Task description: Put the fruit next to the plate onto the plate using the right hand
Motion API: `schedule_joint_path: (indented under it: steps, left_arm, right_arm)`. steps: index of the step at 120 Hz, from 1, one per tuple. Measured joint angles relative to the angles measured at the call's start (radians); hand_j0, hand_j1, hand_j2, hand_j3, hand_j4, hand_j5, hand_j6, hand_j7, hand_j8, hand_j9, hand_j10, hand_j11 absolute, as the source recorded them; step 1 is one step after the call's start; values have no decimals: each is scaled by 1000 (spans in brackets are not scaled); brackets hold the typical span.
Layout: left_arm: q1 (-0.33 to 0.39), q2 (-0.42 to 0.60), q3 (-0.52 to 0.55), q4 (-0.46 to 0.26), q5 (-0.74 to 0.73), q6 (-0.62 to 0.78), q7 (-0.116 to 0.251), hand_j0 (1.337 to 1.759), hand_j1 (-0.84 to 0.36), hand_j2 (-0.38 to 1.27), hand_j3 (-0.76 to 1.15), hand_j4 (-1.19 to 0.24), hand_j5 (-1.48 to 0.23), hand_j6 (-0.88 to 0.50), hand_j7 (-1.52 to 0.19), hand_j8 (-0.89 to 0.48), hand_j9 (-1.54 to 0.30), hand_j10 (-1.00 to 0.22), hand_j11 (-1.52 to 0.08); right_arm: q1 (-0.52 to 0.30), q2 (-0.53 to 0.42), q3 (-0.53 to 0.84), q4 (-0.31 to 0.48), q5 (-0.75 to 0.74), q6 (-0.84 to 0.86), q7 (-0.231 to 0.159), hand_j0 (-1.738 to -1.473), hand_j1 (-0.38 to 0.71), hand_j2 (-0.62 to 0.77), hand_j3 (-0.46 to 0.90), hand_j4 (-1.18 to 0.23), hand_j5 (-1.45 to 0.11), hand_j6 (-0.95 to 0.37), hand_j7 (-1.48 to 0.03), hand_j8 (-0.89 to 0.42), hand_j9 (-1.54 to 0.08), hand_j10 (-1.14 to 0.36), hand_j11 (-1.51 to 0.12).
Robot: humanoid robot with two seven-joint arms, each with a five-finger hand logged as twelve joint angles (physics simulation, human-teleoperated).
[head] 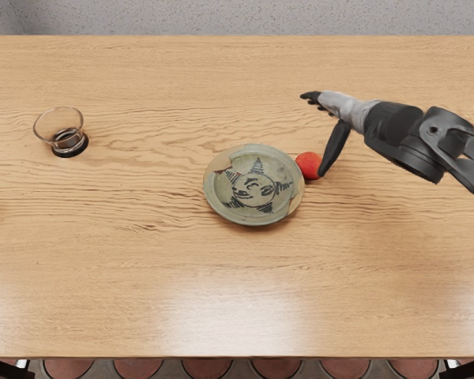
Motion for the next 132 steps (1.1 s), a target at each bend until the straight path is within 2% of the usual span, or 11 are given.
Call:
schedule_joint_path:
  steps: [20,33,62,102,109,123,132]
  left_arm:
    - [0,0,0,0,0,0,0,1658,349,0,0,0,0,-1,0,0,0,0,0]
    - [0,0,0,0,0,0,0,1658,349,0,0,0,0,-1,0,0,0,0,0]
    - [0,0,0,0,0,0,0,1658,349,0,0,0,0,-1,0,0,0,0,0]
    - [0,0,0,0,0,0,0,1658,349,0,0,0,0,-1,0,0,0,0,0]
    - [0,0,0,0,0,0,0,1658,349,0,0,0,0,-1,0,0,0,0,0]
    - [0,0,0,0,0,0,0,1658,349,0,0,0,0,0,0,0,0,0,0]
    - [0,0,0,0,0,0,0,1658,349,0,0,0,0,0,0,0,0,0,0]
  right_arm:
    - [11,74,-159,-55,-54,-212,0,-1658,-256,-14,0,-80,-102,-81,-102,-81,-102,-80,-102]
    - [9,99,-213,-86,-63,-282,0,-1658,-192,-25,0,-134,-171,-135,-171,-134,-171,-133,-171]
    - [-3,121,-262,-119,-64,-315,0,-1658,-38,-50,0,-262,-339,-264,-338,-263,-339,-262,-338]
    - [-26,126,-272,-124,-53,-311,0,-1658,168,-82,0,-436,-566,-437,-565,-436,-566,-436,-565]
    - [-30,127,-271,-124,-55,-309,0,-1655,180,-102,-3,-469,-603,-432,-604,-460,-603,-469,-603]
    - [-37,127,-269,-123,-50,-308,0,-1651,216,-83,0,-538,-661,-351,-677,-407,-680,-530,-680]
    - [-38,126,-268,-123,-43,-309,0,-1650,236,-70,-1,-549,-681,-315,-721,-375,-726,-502,-708]
